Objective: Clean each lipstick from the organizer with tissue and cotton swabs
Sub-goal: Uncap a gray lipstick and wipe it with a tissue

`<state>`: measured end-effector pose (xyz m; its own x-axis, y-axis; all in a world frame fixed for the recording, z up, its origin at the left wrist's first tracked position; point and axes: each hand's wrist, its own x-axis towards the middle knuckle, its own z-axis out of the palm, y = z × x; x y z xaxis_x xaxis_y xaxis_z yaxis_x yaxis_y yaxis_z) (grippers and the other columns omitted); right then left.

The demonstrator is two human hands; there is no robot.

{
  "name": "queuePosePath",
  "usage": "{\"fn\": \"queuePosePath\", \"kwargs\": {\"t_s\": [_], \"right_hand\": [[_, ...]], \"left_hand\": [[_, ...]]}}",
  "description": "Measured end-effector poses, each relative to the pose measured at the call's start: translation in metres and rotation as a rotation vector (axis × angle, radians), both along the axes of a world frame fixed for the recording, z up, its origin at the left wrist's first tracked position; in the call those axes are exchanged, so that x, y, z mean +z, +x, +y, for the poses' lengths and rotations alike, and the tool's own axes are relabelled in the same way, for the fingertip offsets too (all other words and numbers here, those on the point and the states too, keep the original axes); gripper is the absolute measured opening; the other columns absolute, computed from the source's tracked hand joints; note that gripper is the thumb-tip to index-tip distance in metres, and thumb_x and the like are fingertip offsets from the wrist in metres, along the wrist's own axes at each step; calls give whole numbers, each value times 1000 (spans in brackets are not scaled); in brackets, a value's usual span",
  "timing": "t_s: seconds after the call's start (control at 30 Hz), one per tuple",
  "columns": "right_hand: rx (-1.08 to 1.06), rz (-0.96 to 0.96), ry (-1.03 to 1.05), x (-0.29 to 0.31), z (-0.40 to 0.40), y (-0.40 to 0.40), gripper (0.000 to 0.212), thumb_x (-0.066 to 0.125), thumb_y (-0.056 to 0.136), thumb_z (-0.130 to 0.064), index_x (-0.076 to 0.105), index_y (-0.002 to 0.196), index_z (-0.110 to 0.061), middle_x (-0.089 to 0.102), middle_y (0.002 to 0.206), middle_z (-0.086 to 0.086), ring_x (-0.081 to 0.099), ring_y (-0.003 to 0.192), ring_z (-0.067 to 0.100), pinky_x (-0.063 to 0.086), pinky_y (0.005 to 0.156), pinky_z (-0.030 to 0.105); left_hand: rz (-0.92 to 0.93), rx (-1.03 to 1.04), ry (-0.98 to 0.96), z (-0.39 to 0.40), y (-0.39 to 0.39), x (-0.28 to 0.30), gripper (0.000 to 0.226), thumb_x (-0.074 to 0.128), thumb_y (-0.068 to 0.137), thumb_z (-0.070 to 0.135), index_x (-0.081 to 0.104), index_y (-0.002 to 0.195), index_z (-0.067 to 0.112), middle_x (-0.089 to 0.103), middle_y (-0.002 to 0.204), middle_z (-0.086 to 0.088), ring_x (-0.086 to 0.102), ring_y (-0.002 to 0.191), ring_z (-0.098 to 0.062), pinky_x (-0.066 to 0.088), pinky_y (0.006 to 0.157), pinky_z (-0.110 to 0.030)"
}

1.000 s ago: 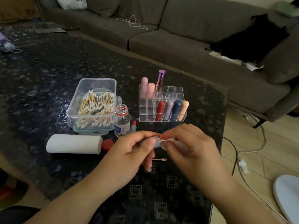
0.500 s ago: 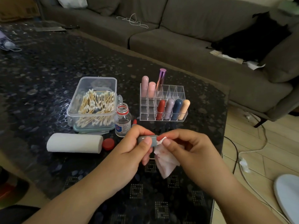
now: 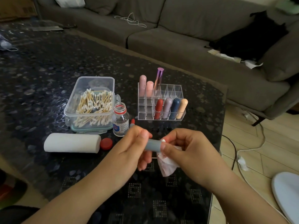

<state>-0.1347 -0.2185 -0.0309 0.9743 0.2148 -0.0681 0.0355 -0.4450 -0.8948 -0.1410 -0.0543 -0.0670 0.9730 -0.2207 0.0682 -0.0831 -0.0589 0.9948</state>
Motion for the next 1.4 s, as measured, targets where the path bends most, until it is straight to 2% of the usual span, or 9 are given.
{"fn": "queuePosePath", "kwargs": {"t_s": [0.27,0.47,0.63,0.83,1.0,1.13,1.23,1.3,1.4], "right_hand": [[-14,-36,-22,-6,-2,2,6,68,85,-18,69,81,-23,68,71,-20,63,68,-7,46,61,8],[1,-139,-98,-9,1,1,9,70,83,-21,68,80,-28,68,76,-15,62,71,-2,48,62,12],[-4,-93,-30,-13,-1,2,5,70,84,-21,69,85,-27,70,80,-12,66,76,0,53,68,18],[-13,-152,-111,-12,1,3,10,69,84,-22,67,81,-31,69,75,-8,64,71,4,53,61,18],[-52,-143,-79,-11,-2,9,10,70,82,-23,67,79,-32,68,76,-13,63,73,-2,50,62,12],[-198,-152,-123,-16,-16,23,13,70,83,-24,63,79,-34,66,78,-16,58,78,-13,46,60,4],[-234,-253,-196,-22,-23,29,23,70,84,-16,58,83,-36,63,82,-23,56,80,-18,39,66,-3],[-216,-281,-277,-28,-25,32,25,69,84,-14,55,85,-34,63,85,-21,58,81,-13,40,66,-1],[-154,-342,-503,-38,-23,38,16,66,86,-16,58,94,-28,62,97,-5,57,89,6,38,68,6]], "left_hand": [[-93,-143,-2,9,6,-5,14,52,84,21,51,96,13,67,84,5,62,73,-2,48,71,-15],[9,-44,5,3,7,1,43,45,87,53,55,87,11,61,61,2,52,53,-9,43,55,-17],[-70,-129,-55,7,10,-1,16,61,86,19,52,92,6,65,70,11,57,64,3,46,63,-12],[28,-37,-8,4,10,-1,40,49,82,49,58,89,11,58,61,4,52,55,-9,44,55,-20],[-15,-3,-26,2,16,-4,7,62,86,12,56,89,14,63,66,4,58,62,-6,49,62,-18],[-23,145,147,8,25,-10,25,70,82,15,57,90,34,68,86,13,64,82,-3,49,77,-23],[-171,185,442,8,23,-8,26,71,81,21,58,93,40,61,91,22,54,90,14,40,79,-4],[-321,186,594,5,22,-10,25,73,79,20,63,96,36,52,87,30,44,92,24,28,78,4],[-458,168,715,3,26,-20,26,81,70,13,71,92,23,52,81,27,46,81,8,34,78,-6]]}}
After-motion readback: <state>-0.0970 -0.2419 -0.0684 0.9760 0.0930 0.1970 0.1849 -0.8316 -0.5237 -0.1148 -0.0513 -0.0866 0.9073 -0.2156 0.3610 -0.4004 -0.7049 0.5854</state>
